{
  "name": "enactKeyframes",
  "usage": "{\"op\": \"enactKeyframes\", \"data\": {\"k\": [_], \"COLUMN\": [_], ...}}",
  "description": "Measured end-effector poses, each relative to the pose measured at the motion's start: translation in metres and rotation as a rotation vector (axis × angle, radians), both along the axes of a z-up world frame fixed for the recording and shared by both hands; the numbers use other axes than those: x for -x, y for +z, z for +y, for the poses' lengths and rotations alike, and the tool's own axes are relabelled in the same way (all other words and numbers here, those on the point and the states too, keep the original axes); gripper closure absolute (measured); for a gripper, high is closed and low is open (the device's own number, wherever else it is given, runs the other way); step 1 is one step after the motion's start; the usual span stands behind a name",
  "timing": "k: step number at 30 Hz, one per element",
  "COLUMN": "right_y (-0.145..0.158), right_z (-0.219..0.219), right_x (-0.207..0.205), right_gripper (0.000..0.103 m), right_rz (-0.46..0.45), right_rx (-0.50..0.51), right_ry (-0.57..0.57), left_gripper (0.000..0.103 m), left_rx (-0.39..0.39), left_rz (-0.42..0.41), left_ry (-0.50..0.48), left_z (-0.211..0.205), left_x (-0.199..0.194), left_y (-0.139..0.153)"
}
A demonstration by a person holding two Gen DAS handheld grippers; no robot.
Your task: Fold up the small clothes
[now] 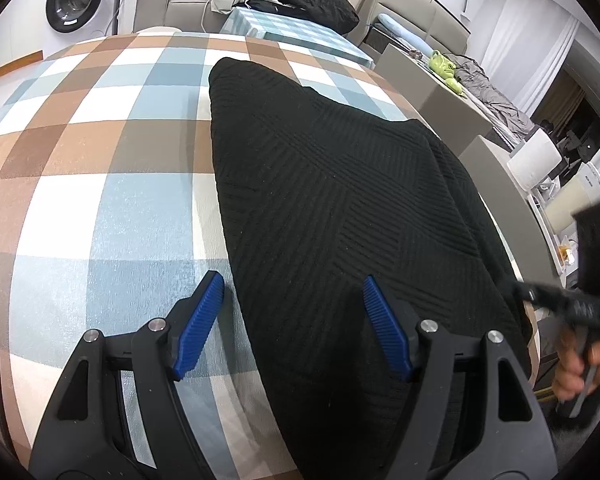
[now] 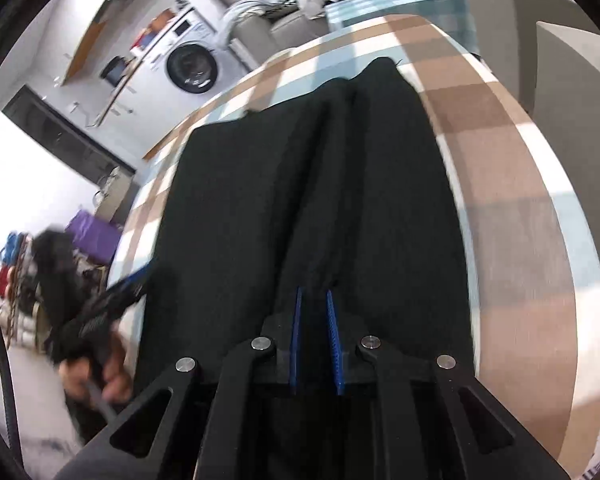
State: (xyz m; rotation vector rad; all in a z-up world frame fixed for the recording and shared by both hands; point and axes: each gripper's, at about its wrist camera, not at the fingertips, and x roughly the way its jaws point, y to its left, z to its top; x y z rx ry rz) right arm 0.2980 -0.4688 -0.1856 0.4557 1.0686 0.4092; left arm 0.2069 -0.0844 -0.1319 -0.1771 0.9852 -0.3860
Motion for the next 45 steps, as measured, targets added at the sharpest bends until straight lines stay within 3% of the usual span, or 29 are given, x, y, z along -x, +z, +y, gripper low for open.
{"op": "enactKeyframes", "data": {"k": [6,12,15,17,19,22,30,40,45], "right_y": [-0.006,0.0,-0.01,-0.009,-0.006,-0.01,-0.009,-0.015,-0.015], "right_z": [-0.005,-0.001,0.0,-0.001,0.0,-0.002,0.012,0.06,0.049], "right_x": [0.043,0.055,0.054,0.055,0.056,0.06,0.056,0.041,0.024], "right_gripper": [0.089,0.098,0.097,0.092,0.082,0.081,0.076,0.076,0.07], "right_rz": [0.032,-0.06,-0.009,-0.009,-0.018,-0.01,-0.013,-0.02,-0.015], "right_rx": [0.025,0.0,0.086,0.067,0.062,0.051,0.069,0.004,-0.012], "right_ry": [0.014,0.026,0.014,0.012,0.024,0.034,0.055,0.193,0.194], "left_gripper": [0.033,0.033,0.034,0.042,0.065,0.083,0.095,0.095,0.088], "left_rx": [-0.01,-0.007,-0.003,-0.004,-0.013,0.02,-0.005,-0.019,-0.005], "left_rz": [0.001,-0.005,-0.012,-0.018,-0.028,-0.033,-0.076,-0.076,-0.049], "left_ry": [-0.011,-0.007,-0.003,0.0,0.02,0.021,0.036,0.109,0.116], "left_z": [-0.001,-0.002,-0.003,-0.005,-0.006,-0.004,0.011,0.07,0.078], "left_x": [0.003,0.004,0.001,-0.001,-0.004,-0.008,-0.005,-0.002,0.001], "left_y": [0.0,0.0,-0.001,-0.001,-0.002,-0.002,0.006,0.008,0.01]}}
